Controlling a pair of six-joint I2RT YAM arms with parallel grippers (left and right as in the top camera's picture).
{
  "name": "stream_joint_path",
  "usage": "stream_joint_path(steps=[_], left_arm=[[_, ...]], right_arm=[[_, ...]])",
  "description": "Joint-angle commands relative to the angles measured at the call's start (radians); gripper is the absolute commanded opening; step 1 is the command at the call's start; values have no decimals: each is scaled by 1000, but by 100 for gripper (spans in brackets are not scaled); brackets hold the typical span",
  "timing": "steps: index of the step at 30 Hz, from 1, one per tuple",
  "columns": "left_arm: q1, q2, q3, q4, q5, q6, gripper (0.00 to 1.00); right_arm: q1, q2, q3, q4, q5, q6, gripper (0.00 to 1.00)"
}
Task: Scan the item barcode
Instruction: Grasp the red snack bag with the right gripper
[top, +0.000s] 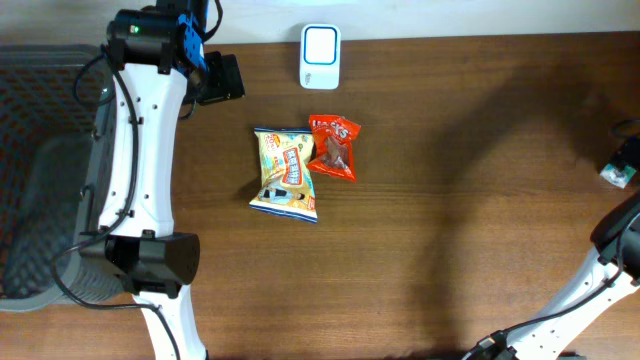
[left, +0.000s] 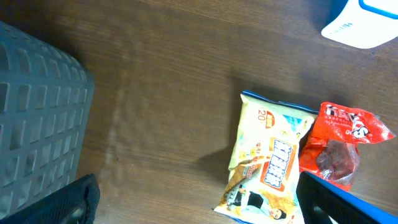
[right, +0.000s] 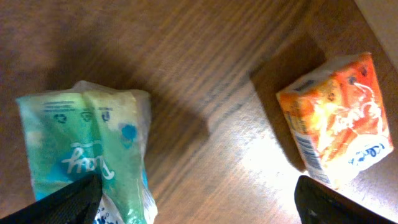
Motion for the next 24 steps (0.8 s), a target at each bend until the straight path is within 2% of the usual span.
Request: stream_joint_path(steps=[1,3,4,6,7,10,11,12,14,16,17,18,19,21,24], left_arm=[[-1,3,0,-1,-1,15,99],[-1,3,0,-1,0,15,99],[-1,3,0,-1,-1,15,99],[-1,3,0,-2,0,15,99],[-1,3,0,-2,0,15,99],[-1,3,0,-1,0,15,99],[-1,3,0,-2,0,15,99],[-1,3,0,-2,-1,15,99],[-1,3,0,-1,-1,15,99],[-1,3,0,-2,-1,14,99],[-1,3,0,-2,-1,15,99],[-1,3,0,-1,-1,15,99],[-1,3,0,-1,-1,15,99],[-1,3,0,-1,-1,15,99],[-1,3,0,-2,-1,15,99]], right_arm=[[26,-51,125,-81,-29,41,99],[66,-86,187,-112,-72,41,99],[107,-112,230,-132,-183,41,99],[208,-137,264,-164,-551,40,99],[243,-137,259,-183,-594,40,99],[388,-131,158,-185,-499,-5,100],[433,-126,110,-181,-536,-5,95],[472,-122,71,-177,-592,-5,94],[574,-120,-32,-125,-771,-5,99],[699,-120,-139,-32,-911,-4,99],[761,-120,-161,-20,-913,-5,95],[820,-120,-163,-14,-908,-5,79],[877,-120,-163,6,-909,-5,69],[948,-120,-163,30,-906,-5,63],[1023,-120,-163,72,-817,12,36]])
